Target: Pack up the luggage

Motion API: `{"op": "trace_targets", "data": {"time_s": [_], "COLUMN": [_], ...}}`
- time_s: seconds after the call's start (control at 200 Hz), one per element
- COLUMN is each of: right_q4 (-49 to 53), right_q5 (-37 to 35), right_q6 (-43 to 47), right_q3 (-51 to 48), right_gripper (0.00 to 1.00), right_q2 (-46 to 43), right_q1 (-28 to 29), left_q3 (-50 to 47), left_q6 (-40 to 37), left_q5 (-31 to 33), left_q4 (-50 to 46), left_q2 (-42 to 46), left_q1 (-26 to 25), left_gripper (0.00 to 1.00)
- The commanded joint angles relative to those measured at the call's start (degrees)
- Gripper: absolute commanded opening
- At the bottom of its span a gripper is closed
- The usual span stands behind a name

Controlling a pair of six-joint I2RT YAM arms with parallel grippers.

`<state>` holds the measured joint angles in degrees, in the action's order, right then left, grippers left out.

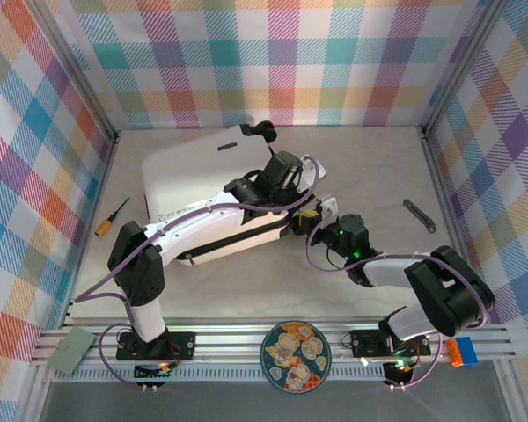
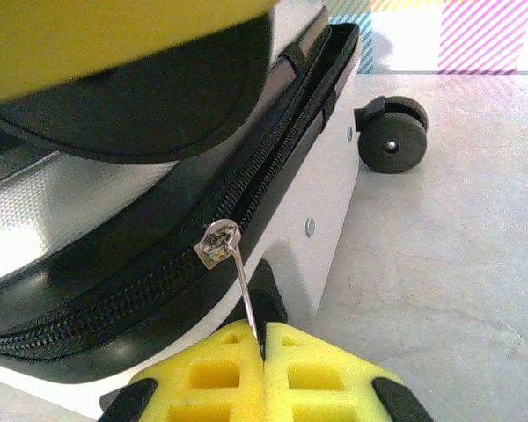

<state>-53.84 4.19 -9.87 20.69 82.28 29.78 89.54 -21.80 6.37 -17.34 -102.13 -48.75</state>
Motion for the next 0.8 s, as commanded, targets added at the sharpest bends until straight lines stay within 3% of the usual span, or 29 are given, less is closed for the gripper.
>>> {"op": "trace_targets", "data": {"time_s": [0.0,0.795], "right_q4": [0.2,-2.0], "right_q5": [-3.8,5.7], "right_q6": [-2.9,-6.3], "right_q3": [1.6,8.0], "right_gripper": [0.00,0.00], "right_q2": [-0.5,8.1], "right_q1": [-4.5,-9.2], "left_q3": [-0.4,-3.5], "left_q6": [12.1,14.0], "left_q5": [-1.1,-5.7], "left_q4": [6.9,6.3], "left_q2": [6.8,7.3], "left_q1": [0.2,0.2], "left_gripper": [0.03,0.03]}}
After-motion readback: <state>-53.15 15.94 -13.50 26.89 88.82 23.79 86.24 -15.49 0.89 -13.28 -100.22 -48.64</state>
